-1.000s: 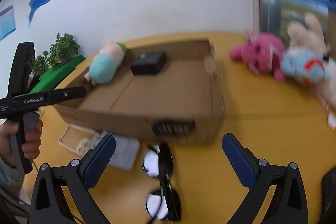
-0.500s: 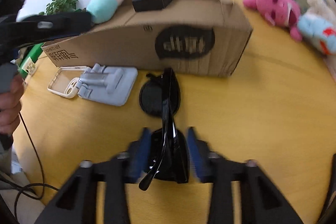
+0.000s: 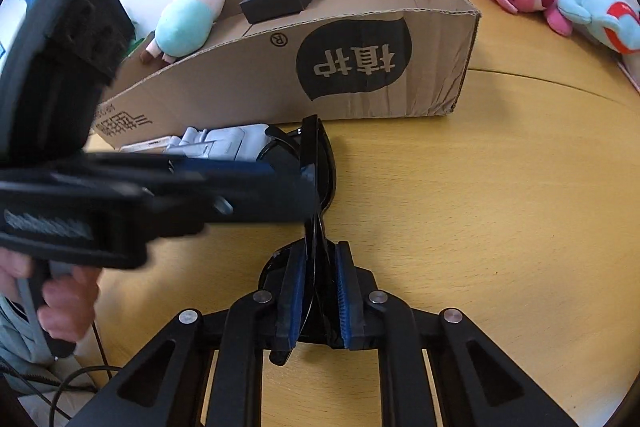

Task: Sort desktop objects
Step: 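Close the left and right grippers together on the black sunglasses, then lift the sunglasses with both grippers toward the cardboard box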

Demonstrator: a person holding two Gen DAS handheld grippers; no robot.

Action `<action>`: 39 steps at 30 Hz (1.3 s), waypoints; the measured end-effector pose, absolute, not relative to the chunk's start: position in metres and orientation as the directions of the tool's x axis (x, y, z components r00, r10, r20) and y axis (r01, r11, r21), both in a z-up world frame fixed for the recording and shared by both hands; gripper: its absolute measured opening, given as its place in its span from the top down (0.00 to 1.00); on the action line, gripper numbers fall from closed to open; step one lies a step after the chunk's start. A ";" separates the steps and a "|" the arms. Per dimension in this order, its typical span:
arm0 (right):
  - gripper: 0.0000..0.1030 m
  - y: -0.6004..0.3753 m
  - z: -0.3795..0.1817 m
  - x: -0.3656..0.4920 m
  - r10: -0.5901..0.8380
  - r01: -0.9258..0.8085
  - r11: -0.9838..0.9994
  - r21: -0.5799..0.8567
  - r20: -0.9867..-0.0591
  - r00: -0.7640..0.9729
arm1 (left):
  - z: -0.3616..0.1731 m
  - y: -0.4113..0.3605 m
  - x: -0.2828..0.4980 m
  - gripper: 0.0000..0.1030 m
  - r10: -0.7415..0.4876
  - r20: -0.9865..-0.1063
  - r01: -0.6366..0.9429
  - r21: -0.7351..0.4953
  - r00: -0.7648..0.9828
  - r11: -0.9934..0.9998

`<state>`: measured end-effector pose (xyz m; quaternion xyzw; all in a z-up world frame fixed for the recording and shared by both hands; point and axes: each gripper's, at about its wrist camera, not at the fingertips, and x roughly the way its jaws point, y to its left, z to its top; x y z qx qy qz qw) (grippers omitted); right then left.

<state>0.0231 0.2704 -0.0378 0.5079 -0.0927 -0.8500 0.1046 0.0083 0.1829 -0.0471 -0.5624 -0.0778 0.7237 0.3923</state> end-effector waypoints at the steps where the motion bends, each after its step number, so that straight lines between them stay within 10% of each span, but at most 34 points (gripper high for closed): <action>1: 0.88 0.271 -0.038 0.023 -0.282 0.083 -0.958 0.275 -0.840 -0.464 | -0.047 0.184 0.009 0.65 0.659 -0.750 -0.483 -0.556 -0.060 -0.677; 21: 0.91 0.238 0.049 0.030 -0.357 0.263 -0.934 0.243 -0.687 -0.633 | 0.072 0.154 0.017 0.83 0.703 -0.642 -0.608 -0.437 -0.306 -0.663; 39: 0.92 0.259 0.187 -0.167 -0.267 0.247 -0.963 0.105 -0.475 -0.839 | 0.198 0.180 -0.187 0.91 0.750 -0.515 -0.733 -0.299 -0.415 -0.611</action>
